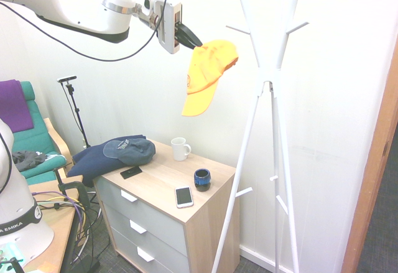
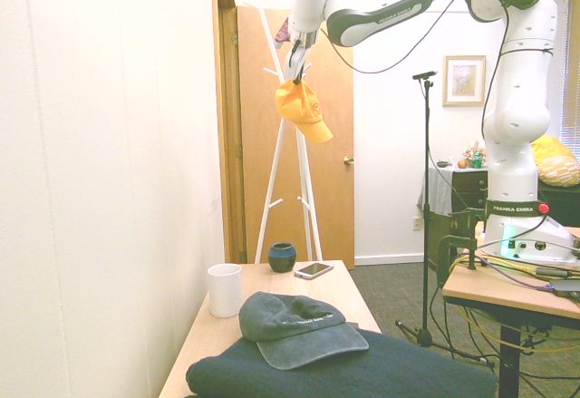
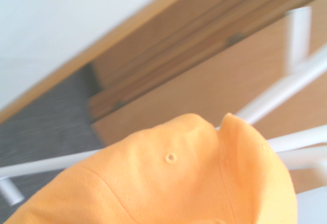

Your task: Hang the cap

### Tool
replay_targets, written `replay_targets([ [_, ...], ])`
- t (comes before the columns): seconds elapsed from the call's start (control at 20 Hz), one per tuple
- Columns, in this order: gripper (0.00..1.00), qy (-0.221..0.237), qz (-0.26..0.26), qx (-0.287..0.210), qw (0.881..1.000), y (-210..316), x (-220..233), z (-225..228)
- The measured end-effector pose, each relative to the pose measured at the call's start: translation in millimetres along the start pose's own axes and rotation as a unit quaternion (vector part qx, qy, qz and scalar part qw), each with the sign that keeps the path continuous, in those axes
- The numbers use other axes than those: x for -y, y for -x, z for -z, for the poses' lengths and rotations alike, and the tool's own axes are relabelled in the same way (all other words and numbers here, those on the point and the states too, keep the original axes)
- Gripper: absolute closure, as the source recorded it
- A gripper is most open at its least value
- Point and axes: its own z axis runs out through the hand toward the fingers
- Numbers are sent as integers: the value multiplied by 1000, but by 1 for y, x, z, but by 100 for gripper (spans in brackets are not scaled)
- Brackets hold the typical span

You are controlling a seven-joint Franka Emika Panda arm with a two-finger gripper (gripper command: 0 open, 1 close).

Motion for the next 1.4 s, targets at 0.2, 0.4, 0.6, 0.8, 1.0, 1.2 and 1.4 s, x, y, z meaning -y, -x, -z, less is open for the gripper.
replay_targets([
  [0.2, 100, 12, -17, -35, 999, -41, -23, 17],
  [0.4, 100, 11, -31, -49, 998, -62, -40, 51],
  [0.6, 100, 17, -46, -55, 997, -69, -58, 67],
  [0.8, 100, 25, -47, -44, 998, -66, -64, 53],
  [1.0, 100, 23, -45, -26, 998, -57, -63, 27],
  [1.2, 100, 17, -42, -15, 999, -42, -55, 13],
  [1.4, 0, 12, -43, 9, 999, -13, -45, -8],
])
